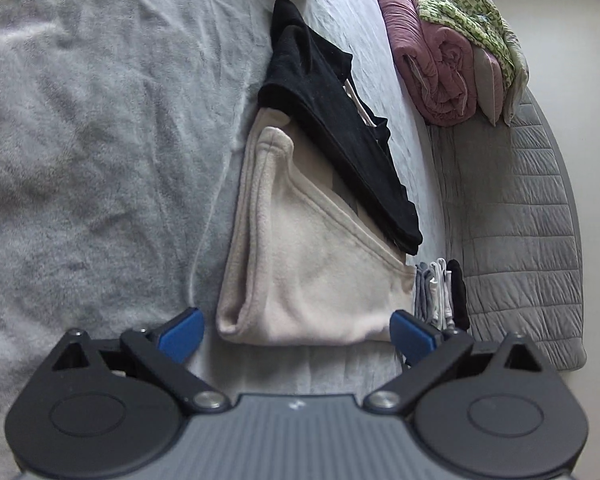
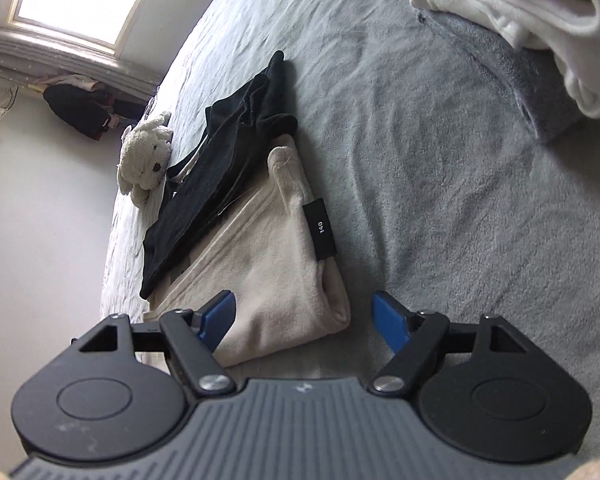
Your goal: Fold clothes
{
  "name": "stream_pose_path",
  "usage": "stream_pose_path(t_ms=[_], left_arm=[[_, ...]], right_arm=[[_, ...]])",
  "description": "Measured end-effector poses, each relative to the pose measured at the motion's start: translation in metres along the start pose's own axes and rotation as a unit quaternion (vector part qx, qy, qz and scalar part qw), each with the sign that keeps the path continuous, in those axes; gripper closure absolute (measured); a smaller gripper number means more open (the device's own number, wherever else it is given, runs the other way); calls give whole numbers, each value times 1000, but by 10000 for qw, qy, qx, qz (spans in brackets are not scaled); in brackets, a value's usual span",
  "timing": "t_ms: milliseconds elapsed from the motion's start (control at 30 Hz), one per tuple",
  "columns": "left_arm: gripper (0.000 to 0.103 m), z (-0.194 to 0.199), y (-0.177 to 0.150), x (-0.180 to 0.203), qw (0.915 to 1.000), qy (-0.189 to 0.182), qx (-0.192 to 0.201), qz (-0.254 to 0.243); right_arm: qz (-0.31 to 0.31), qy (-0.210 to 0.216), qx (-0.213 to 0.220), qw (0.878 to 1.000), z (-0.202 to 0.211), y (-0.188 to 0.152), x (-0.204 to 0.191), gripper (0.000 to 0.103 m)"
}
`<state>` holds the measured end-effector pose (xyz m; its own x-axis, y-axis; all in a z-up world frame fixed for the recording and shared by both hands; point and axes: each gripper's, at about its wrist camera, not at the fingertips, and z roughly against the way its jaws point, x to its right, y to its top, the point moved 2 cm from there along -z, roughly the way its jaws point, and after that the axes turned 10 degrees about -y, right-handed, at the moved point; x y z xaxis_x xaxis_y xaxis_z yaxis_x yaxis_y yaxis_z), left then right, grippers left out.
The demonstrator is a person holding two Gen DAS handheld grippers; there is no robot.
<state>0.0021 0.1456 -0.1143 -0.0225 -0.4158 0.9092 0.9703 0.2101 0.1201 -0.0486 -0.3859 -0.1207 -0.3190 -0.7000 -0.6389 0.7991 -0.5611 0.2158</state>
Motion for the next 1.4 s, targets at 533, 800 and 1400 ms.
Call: stream_pose_path(t_ms=[533,800,1400], left_arm=[[3,-21,-2,7,9994,-8,320,-138],[5,-22,-7,11,9985,97,404,-368],[87,-5,0,-9,9970,-240,502,541]], right_arm=[[336,26,119,9994,-25,-2,-25,23],[548,-68,166,9983,-26,-8,-30,31],[75,453,-7,9989,-20,-4,-32,84]])
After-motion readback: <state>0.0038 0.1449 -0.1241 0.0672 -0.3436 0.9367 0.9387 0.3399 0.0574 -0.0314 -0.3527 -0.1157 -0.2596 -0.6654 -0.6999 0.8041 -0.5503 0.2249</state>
